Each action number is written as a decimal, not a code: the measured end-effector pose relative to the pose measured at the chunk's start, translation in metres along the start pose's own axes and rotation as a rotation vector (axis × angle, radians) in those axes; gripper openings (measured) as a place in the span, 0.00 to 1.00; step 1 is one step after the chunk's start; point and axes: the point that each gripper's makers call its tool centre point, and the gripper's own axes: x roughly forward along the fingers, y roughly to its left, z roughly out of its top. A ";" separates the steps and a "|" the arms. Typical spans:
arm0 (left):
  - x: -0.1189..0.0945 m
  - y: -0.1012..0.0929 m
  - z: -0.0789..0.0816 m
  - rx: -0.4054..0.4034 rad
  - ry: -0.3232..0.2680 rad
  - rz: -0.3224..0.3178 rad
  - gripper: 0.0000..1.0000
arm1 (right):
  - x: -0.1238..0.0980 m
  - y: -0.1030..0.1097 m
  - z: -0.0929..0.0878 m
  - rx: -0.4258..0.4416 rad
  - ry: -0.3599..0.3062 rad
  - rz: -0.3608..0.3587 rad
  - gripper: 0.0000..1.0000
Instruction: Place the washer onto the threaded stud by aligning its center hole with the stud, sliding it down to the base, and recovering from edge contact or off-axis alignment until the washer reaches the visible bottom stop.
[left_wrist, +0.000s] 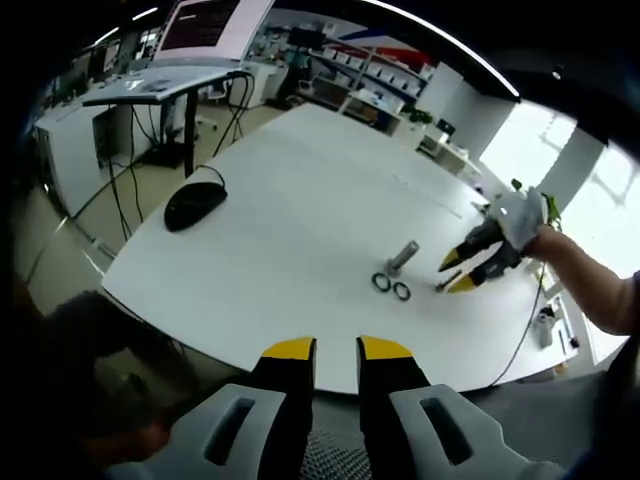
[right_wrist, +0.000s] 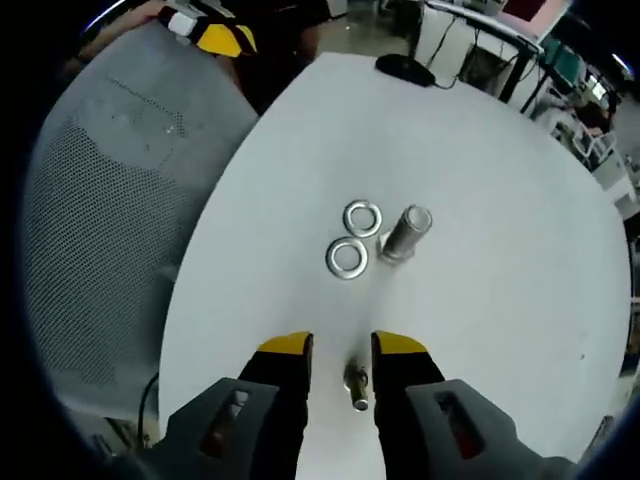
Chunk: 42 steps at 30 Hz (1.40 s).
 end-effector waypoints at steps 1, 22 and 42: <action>0.000 0.000 0.000 0.000 0.000 0.000 0.14 | 0.000 0.001 0.004 0.013 -0.017 -0.002 0.25; 0.000 0.000 0.000 0.004 0.000 -0.004 0.14 | -0.017 0.027 0.051 0.249 -0.324 0.005 0.26; 0.009 -0.031 -0.022 0.203 0.190 -0.194 0.32 | -0.065 0.065 0.062 0.422 -0.417 -0.089 0.26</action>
